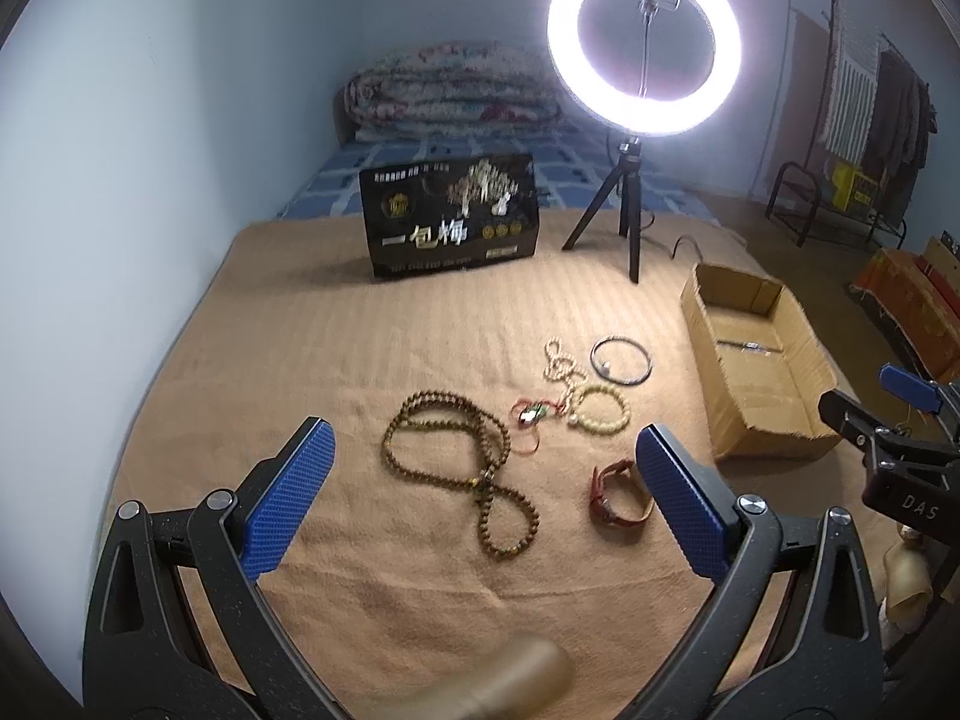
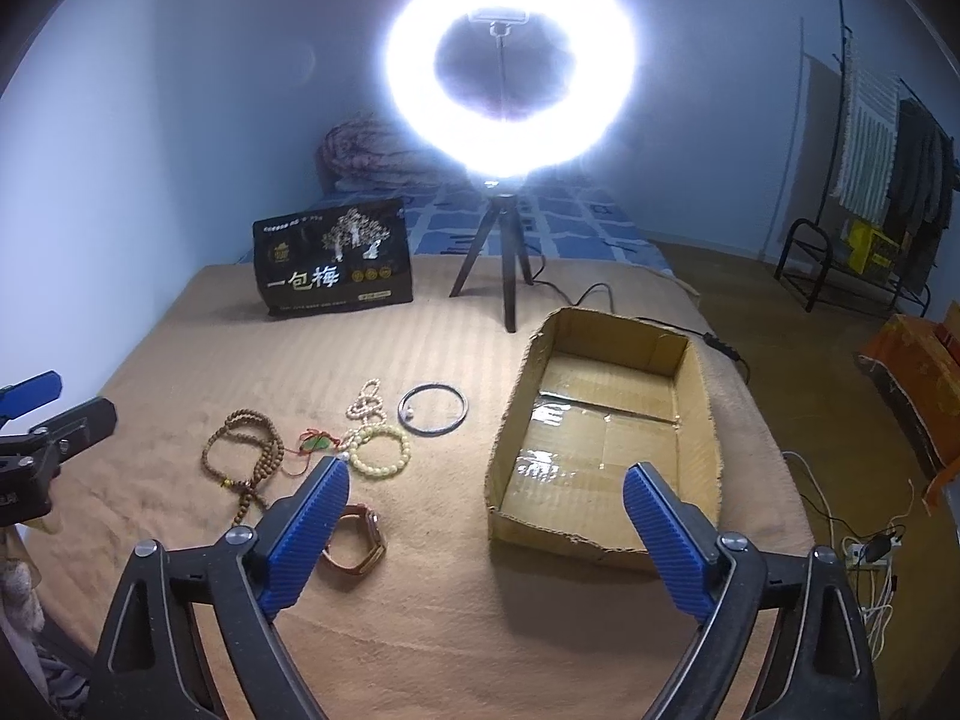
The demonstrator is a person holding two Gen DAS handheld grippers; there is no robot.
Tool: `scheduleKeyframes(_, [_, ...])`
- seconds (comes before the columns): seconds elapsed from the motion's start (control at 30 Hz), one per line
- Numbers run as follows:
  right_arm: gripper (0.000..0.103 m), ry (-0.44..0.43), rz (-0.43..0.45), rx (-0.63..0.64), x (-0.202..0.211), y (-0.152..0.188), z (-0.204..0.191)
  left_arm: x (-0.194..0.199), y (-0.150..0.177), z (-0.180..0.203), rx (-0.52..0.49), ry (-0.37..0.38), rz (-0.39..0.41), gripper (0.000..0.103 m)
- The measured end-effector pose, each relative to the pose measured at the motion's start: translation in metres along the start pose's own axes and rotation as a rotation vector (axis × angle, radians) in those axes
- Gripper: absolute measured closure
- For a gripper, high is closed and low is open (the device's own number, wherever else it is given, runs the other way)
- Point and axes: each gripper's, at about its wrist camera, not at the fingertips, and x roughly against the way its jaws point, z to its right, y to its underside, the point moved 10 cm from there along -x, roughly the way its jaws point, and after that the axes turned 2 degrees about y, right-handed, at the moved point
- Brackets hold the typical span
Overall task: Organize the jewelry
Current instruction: 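Grasp the brown bead necklace with the left tool while the right tool grasps the red-strap watch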
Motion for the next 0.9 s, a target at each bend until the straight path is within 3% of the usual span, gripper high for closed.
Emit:
scheduleKeyframes(0.17, [0.018, -0.073, -0.035, 0.02, -0.012, 0.007, -0.014, -0.013, 0.006, -0.008, -0.012, -0.018, -0.033, 0.001])
scheduleKeyframes(0.23, [0.019, -0.125, -0.051, 0.017, -0.016, 0.009, -0.021, -0.02, 0.01, -0.013, -0.002, -0.022, -0.057, 0.011])
scheduleKeyframes(0.3, [0.022, -0.164, -0.071, 0.016, -0.023, 0.012, -0.027, -0.028, 0.014, -0.019, 0.02, -0.019, -0.088, 0.014])
scheduleKeyframes(0.6, [0.035, -0.202, -0.198, 0.103, -0.055, 0.035, -0.054, -0.071, 0.032, -0.043, 0.157, 0.051, -0.248, 0.038])
scheduleKeyframes(0.8, [0.044, -0.252, -0.275, 0.119, -0.073, 0.046, -0.065, -0.099, 0.044, -0.047, 0.234, 0.115, -0.353, 0.048])
scheduleKeyframes(0.9, [0.047, -0.262, -0.319, 0.128, -0.087, 0.052, -0.071, -0.108, 0.046, -0.048, 0.259, 0.125, -0.376, 0.048])
